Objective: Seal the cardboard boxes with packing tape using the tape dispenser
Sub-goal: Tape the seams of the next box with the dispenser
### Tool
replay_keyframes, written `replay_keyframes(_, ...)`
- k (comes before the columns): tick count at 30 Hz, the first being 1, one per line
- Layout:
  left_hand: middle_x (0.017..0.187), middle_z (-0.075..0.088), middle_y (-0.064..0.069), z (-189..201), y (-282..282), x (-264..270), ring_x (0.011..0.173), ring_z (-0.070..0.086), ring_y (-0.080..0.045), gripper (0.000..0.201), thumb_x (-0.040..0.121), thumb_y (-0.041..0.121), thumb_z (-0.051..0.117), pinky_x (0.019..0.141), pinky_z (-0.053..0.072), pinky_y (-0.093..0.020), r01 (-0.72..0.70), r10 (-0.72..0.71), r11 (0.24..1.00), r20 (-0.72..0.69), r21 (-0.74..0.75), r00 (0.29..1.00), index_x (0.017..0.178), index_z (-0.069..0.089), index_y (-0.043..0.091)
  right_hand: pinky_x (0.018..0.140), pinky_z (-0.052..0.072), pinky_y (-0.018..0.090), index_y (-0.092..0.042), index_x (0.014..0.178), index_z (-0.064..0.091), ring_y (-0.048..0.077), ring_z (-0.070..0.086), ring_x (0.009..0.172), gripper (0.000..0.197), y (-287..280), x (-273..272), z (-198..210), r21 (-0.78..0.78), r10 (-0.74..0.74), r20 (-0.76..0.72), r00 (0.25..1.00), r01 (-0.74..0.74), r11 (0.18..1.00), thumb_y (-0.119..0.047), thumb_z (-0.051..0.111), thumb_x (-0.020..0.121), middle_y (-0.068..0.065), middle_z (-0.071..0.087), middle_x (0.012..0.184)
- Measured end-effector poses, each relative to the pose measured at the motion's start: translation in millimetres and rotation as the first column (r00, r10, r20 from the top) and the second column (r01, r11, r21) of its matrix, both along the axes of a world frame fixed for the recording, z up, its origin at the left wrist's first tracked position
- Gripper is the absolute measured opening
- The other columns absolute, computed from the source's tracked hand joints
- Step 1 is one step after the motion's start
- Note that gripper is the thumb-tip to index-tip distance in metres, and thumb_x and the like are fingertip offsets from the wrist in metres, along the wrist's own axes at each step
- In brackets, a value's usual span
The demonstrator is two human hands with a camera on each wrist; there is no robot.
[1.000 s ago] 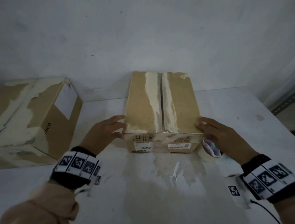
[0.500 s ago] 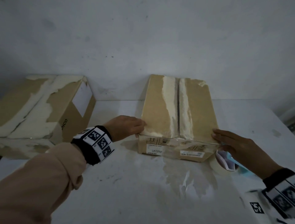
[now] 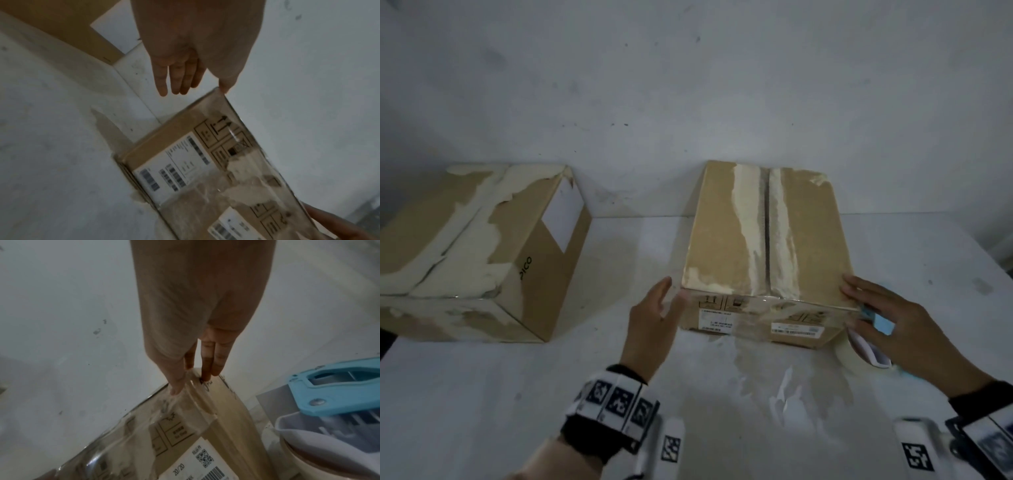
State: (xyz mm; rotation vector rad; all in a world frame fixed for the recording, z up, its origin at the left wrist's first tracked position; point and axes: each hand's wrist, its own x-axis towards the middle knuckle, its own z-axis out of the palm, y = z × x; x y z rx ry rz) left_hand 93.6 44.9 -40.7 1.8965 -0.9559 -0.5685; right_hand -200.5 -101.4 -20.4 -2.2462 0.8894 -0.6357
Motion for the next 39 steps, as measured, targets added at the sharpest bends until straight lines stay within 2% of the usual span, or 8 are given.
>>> replay_keyframes(3,0.1,0.068,0.003,-10,4,-17,0.091,0.061,-0.012,0.023,0.092,0.013,0.051,0.064,0.039,0.004,-0.042,0.039,0.997,-0.05,-0.067,0.998,0.11,0.064,0.013,0.09,0.028,-0.005,-0.075,0.105,0.041,-0.027,0.04,0.108,0.081,-1,-2,-11,-0.04,-0.052,-0.004,0.999,0.052,0.998,-0.007,0.072,0.075,-0.057,0.036,0.116)
replay_keyframes(10,0.117,0.065,-0.016,-18,10,-48,0.094,0.064,-0.019,0.027,0.088,0.006,0.057,0.077,0.041,-0.002,-0.266,0.258,0.955,-0.076,-0.133,0.963,0.114,0.064,0.002,0.102,0.031,0.009,-0.07,0.115,0.037,-0.005,0.044,0.12,0.051,8,1,-7,0.002,-0.076,-0.025,0.997,0.076,0.997,-0.046,0.063,0.079,-0.053,0.033,0.124)
replay_keyframes(13,0.118,0.064,-0.016,-17,11,-54,0.099,0.064,-0.022,0.033,0.089,0.005,0.054,0.082,0.039,-0.005,-0.288,0.276,0.944,-0.095,-0.158,0.956,0.122,0.058,0.003,0.105,0.029,0.019,-0.041,0.128,0.047,-0.017,0.04,0.117,0.057,7,0,-14,-0.047,-0.076,-0.042,0.996,0.074,0.996,-0.058,0.061,0.076,-0.056,0.028,0.123)
replay_keyframes(18,0.091,0.068,-0.002,-21,10,-34,0.082,0.067,-0.013,0.025,0.09,0.025,0.055,0.073,0.051,-0.011,-0.41,0.347,0.865,-0.244,-0.29,0.905,0.111,0.06,0.011,0.097,0.029,0.001,-0.01,0.124,0.056,-0.029,0.037,0.108,0.069,9,0,-12,-0.034,-0.076,-0.016,0.997,0.075,0.997,-0.059,0.059,0.075,-0.058,0.026,0.122)
replay_keyframes(24,0.078,0.072,0.02,-20,4,18,0.075,0.066,0.005,0.028,0.085,0.006,0.058,0.072,0.054,-0.012,-0.043,-0.001,0.971,-0.184,-0.235,0.983,0.09,0.065,0.033,0.093,0.027,-0.004,-0.01,0.121,0.058,-0.028,0.037,0.11,0.083,10,3,-7,-0.015,-0.094,0.02,0.995,0.094,0.995,-0.076,0.04,0.074,-0.056,0.028,0.124)
replay_keyframes(28,0.07,0.066,0.035,-14,0,19,0.074,0.065,0.013,0.041,0.075,-0.009,0.065,0.068,0.049,-0.004,0.079,-0.099,0.975,-0.088,-0.208,0.991,0.102,0.064,0.022,0.092,0.028,-0.005,-0.01,0.12,0.057,-0.026,0.037,0.112,0.079,11,3,-5,0.01,-0.07,0.019,0.997,0.07,0.998,-0.074,0.041,0.076,-0.054,0.029,0.126)
replay_keyframes(36,0.074,0.062,0.018,-18,-4,11,0.066,0.061,0.015,0.022,0.07,0.003,0.075,0.062,0.046,-0.001,0.042,-0.029,0.961,0.052,-0.273,0.998,0.085,0.064,0.014,0.092,0.029,-0.004,-0.008,0.12,0.057,-0.025,0.038,0.112,0.072,13,2,-4,-0.015,-0.022,0.006,1.0,0.022,1.0,-0.065,0.052,0.076,-0.051,0.03,0.129)
replay_keyframes(39,0.073,0.059,0.018,-16,-8,15,0.066,0.059,0.015,0.019,0.073,0.005,0.074,0.061,0.045,0.0,0.063,-0.048,0.976,0.079,-0.209,0.996,0.082,0.059,0.013,0.089,0.03,-0.005,-0.009,0.119,0.059,-0.027,0.041,0.105,0.056,11,0,-4,-0.051,-0.048,-0.031,0.998,0.046,0.998,-0.035,0.073,0.071,-0.053,0.03,0.126)
